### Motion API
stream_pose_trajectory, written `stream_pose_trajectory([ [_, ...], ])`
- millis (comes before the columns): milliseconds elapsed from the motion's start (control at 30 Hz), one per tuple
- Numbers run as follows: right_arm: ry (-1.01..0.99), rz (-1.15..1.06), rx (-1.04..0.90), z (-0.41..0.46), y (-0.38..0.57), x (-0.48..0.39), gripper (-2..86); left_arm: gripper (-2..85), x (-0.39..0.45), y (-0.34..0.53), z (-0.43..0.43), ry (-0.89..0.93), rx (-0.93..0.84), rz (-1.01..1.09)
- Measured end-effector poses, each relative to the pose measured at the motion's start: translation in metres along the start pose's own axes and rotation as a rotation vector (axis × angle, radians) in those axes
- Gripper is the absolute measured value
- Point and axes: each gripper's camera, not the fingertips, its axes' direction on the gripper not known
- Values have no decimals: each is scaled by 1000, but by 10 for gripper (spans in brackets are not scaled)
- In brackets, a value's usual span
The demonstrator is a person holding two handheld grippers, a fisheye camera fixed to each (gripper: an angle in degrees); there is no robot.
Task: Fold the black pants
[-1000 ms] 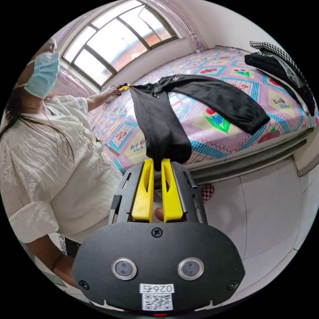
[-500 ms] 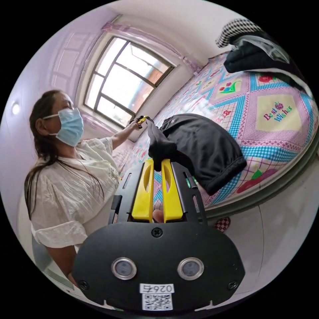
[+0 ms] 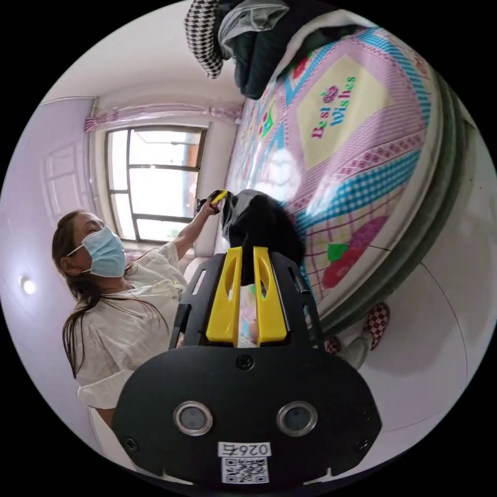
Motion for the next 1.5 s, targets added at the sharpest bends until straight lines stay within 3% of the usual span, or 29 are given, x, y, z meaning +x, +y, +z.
stream_pose_trajectory([
  [133, 133, 22, 15, 5, 8, -4, 63, -6, -14, 7, 4, 351, -5, 73],
  [233, 305, -14, 35, 21, 12, -24, 108, -9, -39, 23, -12, 617, 127, 17],
  [300, 424, -59, 41, 36, 12, -42, 129, -10, -52, 37, -25, 694, 213, -7],
  [500, 476, -30, 80, 59, 16, -50, 139, -10, -49, 102, -73, 488, 251, 151],
  [633, 429, 30, 68, 68, 31, -47, 139, -10, -25, 177, -78, 400, 124, 307],
  [767, 285, 52, 41, 74, 45, -45, 24, -10, -5, 258, -59, 346, -22, 371],
  [867, 268, 1, 36, 73, 41, -65, -1, -10, 6, 305, -45, 387, -110, 378],
  [933, 123, -30, 99, 67, 40, -84, -5, -10, 13, 331, -41, 417, -139, 378],
  [1000, -173, -29, 208, 63, 50, -96, -5, -10, 16, 355, -38, 441, -156, 362],
  [1033, -206, -11, 219, 65, 54, -94, -5, -10, 17, 371, -37, 453, -160, 352],
  [1200, 13, 269, 10, 126, 120, -13, 21, -10, 14, 430, -24, 492, -191, 269],
  [1267, -32, 285, 46, 126, 139, 0, 24, -10, 13, 457, -13, 533, -234, 229],
  [1500, 266, 40, -80, 124, 132, -55, 35, -10, 33, 523, 30, 643, -375, 218],
])
